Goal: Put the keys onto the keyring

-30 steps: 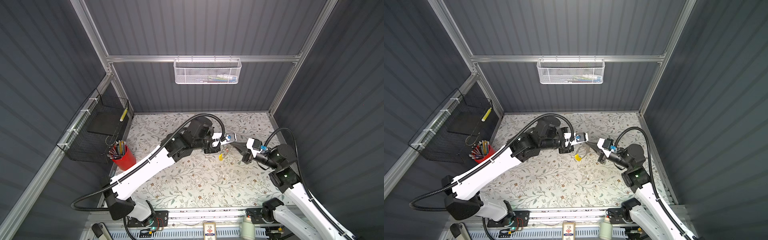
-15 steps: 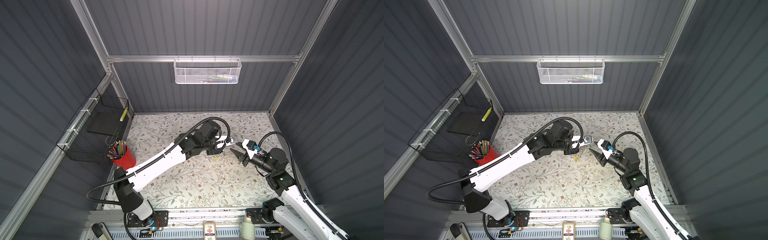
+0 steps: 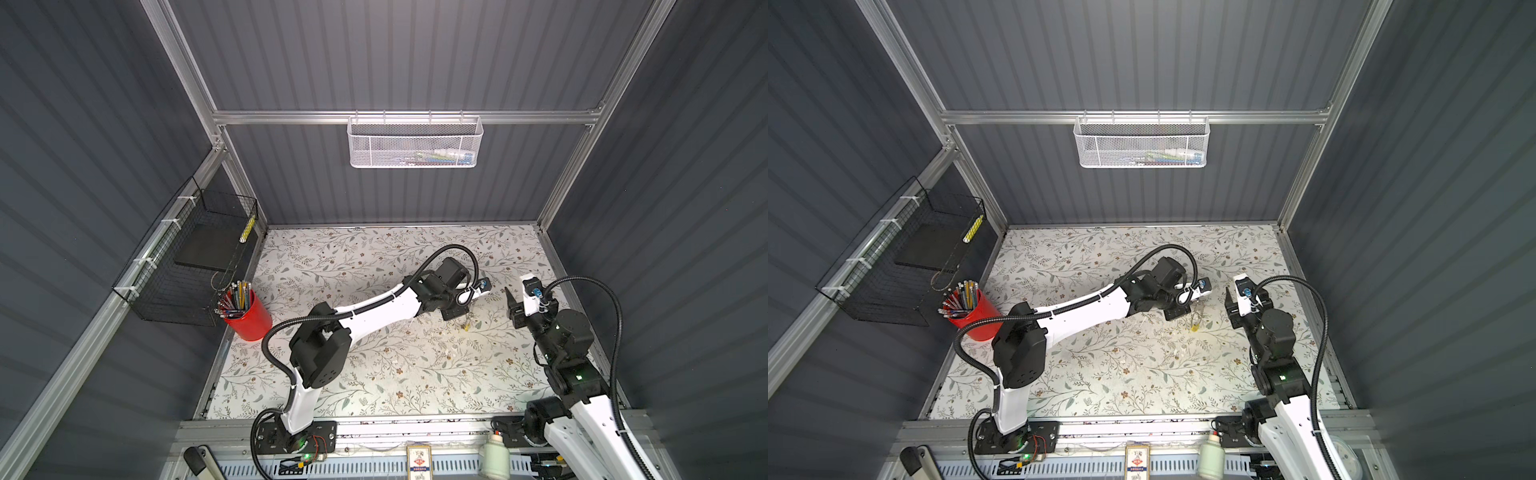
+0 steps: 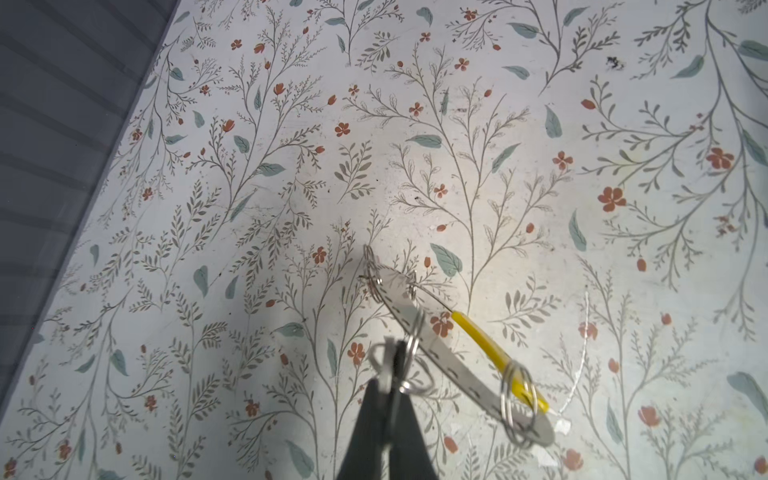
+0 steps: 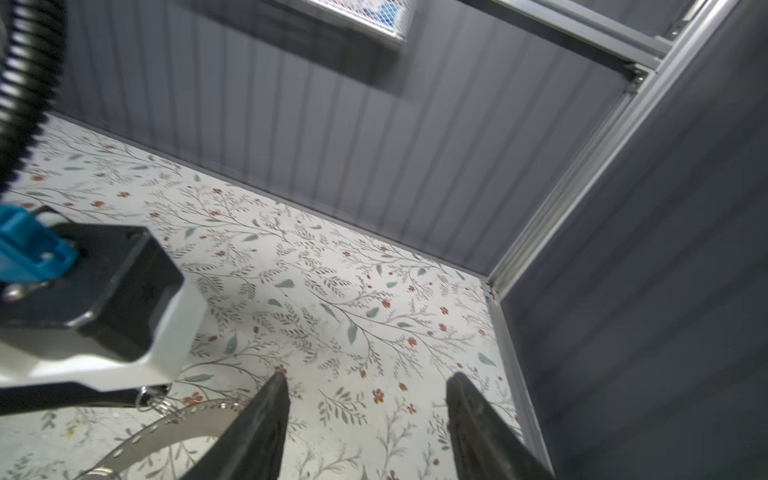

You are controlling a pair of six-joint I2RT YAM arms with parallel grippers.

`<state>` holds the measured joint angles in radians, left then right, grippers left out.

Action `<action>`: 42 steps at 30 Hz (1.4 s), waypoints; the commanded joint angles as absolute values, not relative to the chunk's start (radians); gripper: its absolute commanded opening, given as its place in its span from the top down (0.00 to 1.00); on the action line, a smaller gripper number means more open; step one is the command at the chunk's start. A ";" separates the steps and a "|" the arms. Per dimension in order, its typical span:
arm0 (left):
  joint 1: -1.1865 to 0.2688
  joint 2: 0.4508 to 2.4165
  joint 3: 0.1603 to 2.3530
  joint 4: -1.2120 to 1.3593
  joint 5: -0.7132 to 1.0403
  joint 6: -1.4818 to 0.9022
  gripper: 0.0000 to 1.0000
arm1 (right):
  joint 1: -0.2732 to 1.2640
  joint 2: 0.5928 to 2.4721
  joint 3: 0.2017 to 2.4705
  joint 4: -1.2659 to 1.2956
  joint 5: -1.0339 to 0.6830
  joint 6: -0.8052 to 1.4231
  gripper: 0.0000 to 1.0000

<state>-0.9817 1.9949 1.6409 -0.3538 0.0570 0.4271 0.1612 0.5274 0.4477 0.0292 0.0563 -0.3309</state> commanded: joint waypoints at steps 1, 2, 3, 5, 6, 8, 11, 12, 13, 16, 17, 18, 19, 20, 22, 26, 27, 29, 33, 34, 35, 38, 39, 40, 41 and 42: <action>-0.944 1.966 1.574 -0.258 0.070 0.380 1.00 | 0.155 0.542 0.476 -0.029 0.041 -0.370 0.41; -0.933 1.963 1.546 -0.254 0.055 0.395 1.00 | 0.155 0.554 0.478 -0.036 0.002 -0.376 0.43; -0.924 1.960 1.512 -0.254 0.030 0.416 1.00 | 0.155 0.563 0.479 -0.043 -0.037 -0.388 0.43; -0.905 1.946 1.460 -0.261 -0.001 0.440 1.00 | 0.156 0.592 0.488 -0.067 -0.118 -0.413 0.44; -0.892 1.932 1.433 -0.256 -0.009 0.443 1.00 | 0.156 0.613 0.492 -0.079 -0.147 -0.418 0.45; -0.870 1.906 1.362 -0.243 -0.036 0.462 1.00 | 0.156 0.647 0.500 -0.095 -0.172 -0.423 0.45; -0.840 1.880 1.292 -0.254 -0.094 0.511 1.00 | 0.156 0.705 0.520 -0.137 -0.227 -0.441 0.45; -0.831 1.867 1.259 -0.246 -0.112 0.525 1.00 | 0.156 0.717 0.522 -0.142 -0.239 -0.443 0.45; -0.821 1.860 1.233 -0.241 -0.121 0.540 1.00 | 0.156 0.730 0.522 -0.144 -0.249 -0.448 0.45; -0.798 1.850 1.168 -0.233 -0.175 0.590 1.00 | 0.156 0.753 0.514 -0.136 -0.249 -0.458 0.44; -0.792 1.850 1.159 -0.233 -0.181 0.602 1.00 | 0.156 0.762 0.512 -0.138 -0.246 -0.461 0.44; -0.785 1.853 1.148 -0.228 -0.191 0.610 1.00 | 0.156 0.774 0.512 -0.144 -0.246 -0.472 0.44; -0.779 1.858 1.144 -0.231 -0.198 0.620 1.00 | 0.156 0.783 0.513 -0.149 -0.243 -0.480 0.44; -0.776 1.862 1.143 -0.235 -0.207 0.633 1.00 | 0.156 0.791 0.515 -0.157 -0.239 -0.485 0.44; -0.773 1.879 1.139 -0.235 -0.253 0.663 0.96 | 0.156 0.804 0.517 -0.164 -0.212 -0.491 0.44; -0.748 1.891 1.129 -0.235 -0.292 0.664 0.80 | 0.156 0.811 0.507 -0.161 -0.160 -0.484 0.42; -0.741 1.887 1.125 -0.229 -0.297 0.654 0.72 | 0.156 0.812 0.504 -0.156 -0.157 -0.478 0.42; -0.727 1.877 1.123 -0.220 -0.299 0.635 0.58 | 0.153 0.816 0.494 -0.129 -0.149 -0.454 0.39; -0.682 1.815 1.090 -0.172 -0.292 0.534 0.21 | 0.124 0.834 0.476 -0.044 -0.148 -0.358 0.01; -0.659 1.778 1.065 -0.140 -0.290 0.487 0.02 | 0.111 0.837 0.465 -0.009 -0.147 -0.331 0.01; -0.629 1.731 1.031 -0.100 -0.280 0.428 0.00 | 0.092 0.840 0.449 0.038 -0.145 -0.296 0.01; -0.530 1.587 0.901 0.039 -0.318 0.273 0.00 | 0.017 0.864 0.393 0.197 -0.137 -0.190 0.01; -0.497 1.542 0.848 0.092 -0.339 0.234 0.00 | -0.012 0.881 0.375 0.254 -0.146 -0.149 0.01; -0.465 1.495 0.793 0.145 -0.365 0.198 0.00 | -0.031 0.904 0.364 0.310 -0.145 -0.118 0.01; -0.437 1.465 0.748 0.191 -0.382 0.173 0.00 | -0.041 0.933 0.352 0.368 -0.139 -0.105 0.01; -0.404 1.437 0.695 0.242 -0.398 0.142 0.00 | -0.046 0.962 0.341 0.422 -0.138 -0.107 0.01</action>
<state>-0.4637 1.5021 0.8040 0.0647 -0.3332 0.3080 -0.0216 0.9062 0.3744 0.1921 -0.1471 -0.2104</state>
